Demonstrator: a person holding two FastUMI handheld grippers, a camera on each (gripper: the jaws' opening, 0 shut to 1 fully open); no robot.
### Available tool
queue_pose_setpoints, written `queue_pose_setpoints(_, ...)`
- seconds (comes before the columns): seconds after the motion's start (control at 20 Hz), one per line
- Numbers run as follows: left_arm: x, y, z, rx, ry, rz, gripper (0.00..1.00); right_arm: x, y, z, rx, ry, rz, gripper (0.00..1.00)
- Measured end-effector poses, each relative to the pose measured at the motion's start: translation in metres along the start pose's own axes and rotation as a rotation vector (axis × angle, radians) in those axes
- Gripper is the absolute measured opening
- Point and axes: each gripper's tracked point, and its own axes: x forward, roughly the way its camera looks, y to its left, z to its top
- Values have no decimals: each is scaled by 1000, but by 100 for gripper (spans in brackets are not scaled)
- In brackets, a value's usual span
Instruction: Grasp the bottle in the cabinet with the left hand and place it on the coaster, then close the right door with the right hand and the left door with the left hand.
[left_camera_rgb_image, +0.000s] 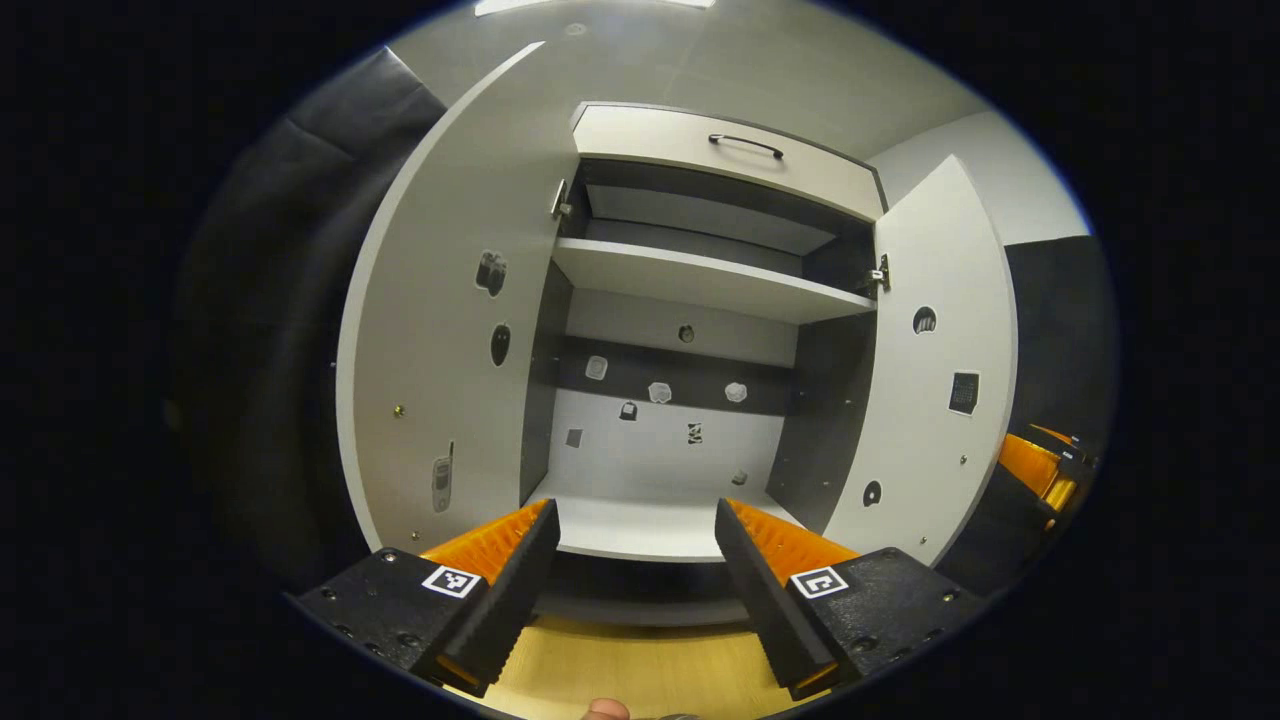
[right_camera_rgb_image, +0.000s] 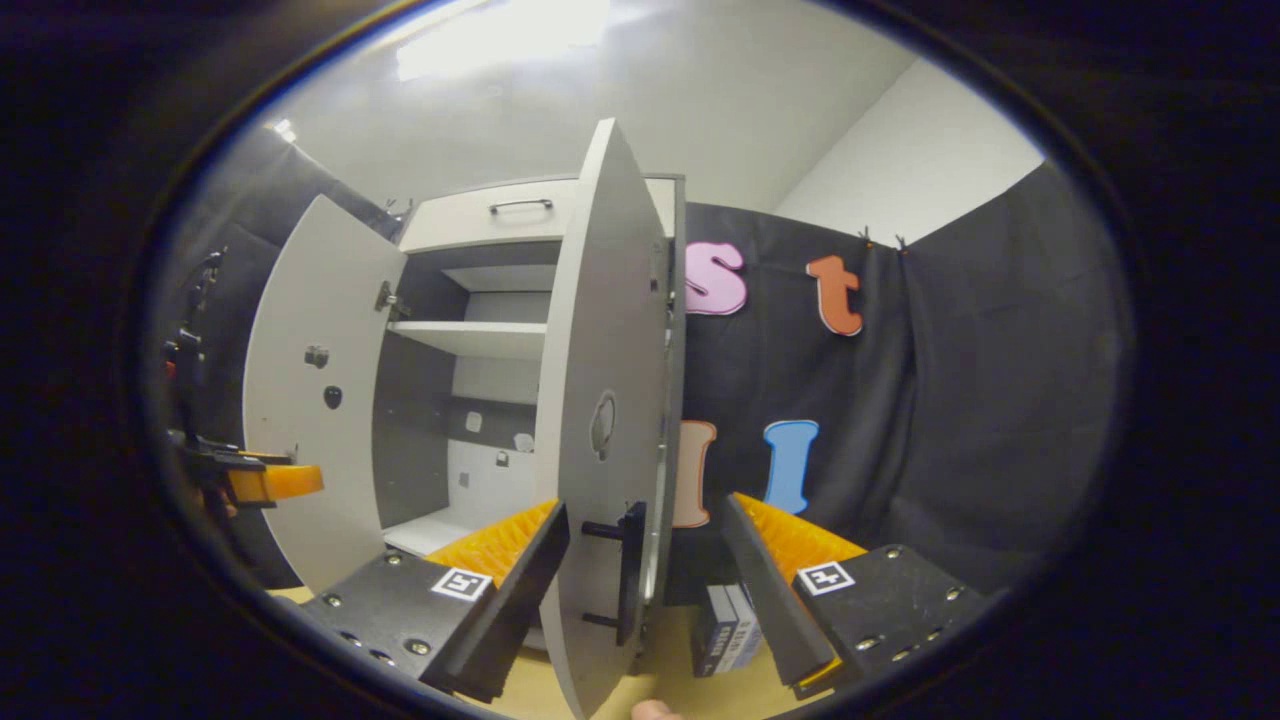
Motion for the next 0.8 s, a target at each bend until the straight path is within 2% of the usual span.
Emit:
queue_pose_setpoints(0.2, 0, 18, -5, 1, 16, 48, 96, 20, 32, -7, 60, 8, 101, 93)
queue_pose_setpoints(0.25, -1, 24, -5, 3, 20, 67, 97, 26, 38, -9, 72, 13, 117, 95)
queue_pose_setpoints(0.6, -15, 50, -6, -23, 31, 175, 96, 64, 92, -18, 187, 58, 268, 95)
queue_pose_setpoints(0.65, -17, 52, -5, -23, 30, 186, 97, 67, 99, -19, 194, 60, 286, 93)
queue_pose_setpoints(0.7, -19, 54, -5, -21, 26, 195, 96, 69, 105, -16, 195, 56, 300, 99)
queue_pose_setpoints(0.8, -23, 57, -3, -16, 19, 211, 96, 71, 113, -12, 193, 43, 320, 96)
